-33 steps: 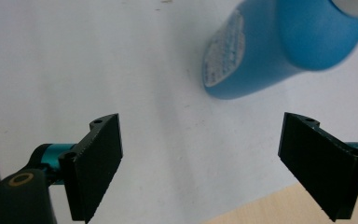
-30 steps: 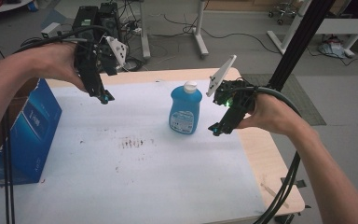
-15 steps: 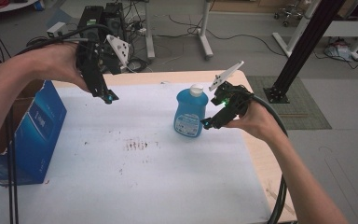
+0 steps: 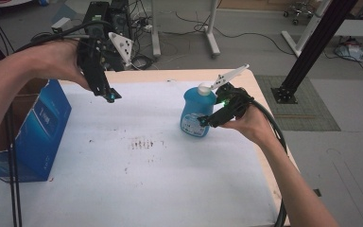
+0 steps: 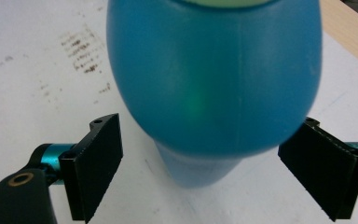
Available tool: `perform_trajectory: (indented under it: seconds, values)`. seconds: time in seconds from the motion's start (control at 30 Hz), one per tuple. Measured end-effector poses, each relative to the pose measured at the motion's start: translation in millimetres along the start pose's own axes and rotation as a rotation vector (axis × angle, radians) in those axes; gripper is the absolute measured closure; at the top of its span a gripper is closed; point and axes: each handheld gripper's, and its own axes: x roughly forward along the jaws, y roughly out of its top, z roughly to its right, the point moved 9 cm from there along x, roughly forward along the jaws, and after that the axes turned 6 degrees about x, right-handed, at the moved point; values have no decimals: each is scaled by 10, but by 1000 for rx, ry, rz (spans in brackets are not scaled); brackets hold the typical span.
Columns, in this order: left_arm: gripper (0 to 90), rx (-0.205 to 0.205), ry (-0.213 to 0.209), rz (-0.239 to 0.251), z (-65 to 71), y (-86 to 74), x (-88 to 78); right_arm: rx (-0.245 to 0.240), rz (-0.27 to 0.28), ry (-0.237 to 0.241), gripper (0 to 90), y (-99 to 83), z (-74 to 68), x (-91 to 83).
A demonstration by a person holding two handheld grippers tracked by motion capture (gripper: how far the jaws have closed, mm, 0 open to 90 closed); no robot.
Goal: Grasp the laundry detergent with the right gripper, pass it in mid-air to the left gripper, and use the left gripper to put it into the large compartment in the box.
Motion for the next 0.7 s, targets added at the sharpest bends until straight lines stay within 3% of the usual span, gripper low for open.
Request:
perform_trajectory:
  seconds: [0.63, 0.7]
  values:
    - [167, -3, 18, 2, 12, -56, -24, 23, 84, 31, 132, 47, 2, 118]
    - [168, -5, 16, -2, 20, -62, -25, 20, 87, 38, 187, 47, 1, 119]
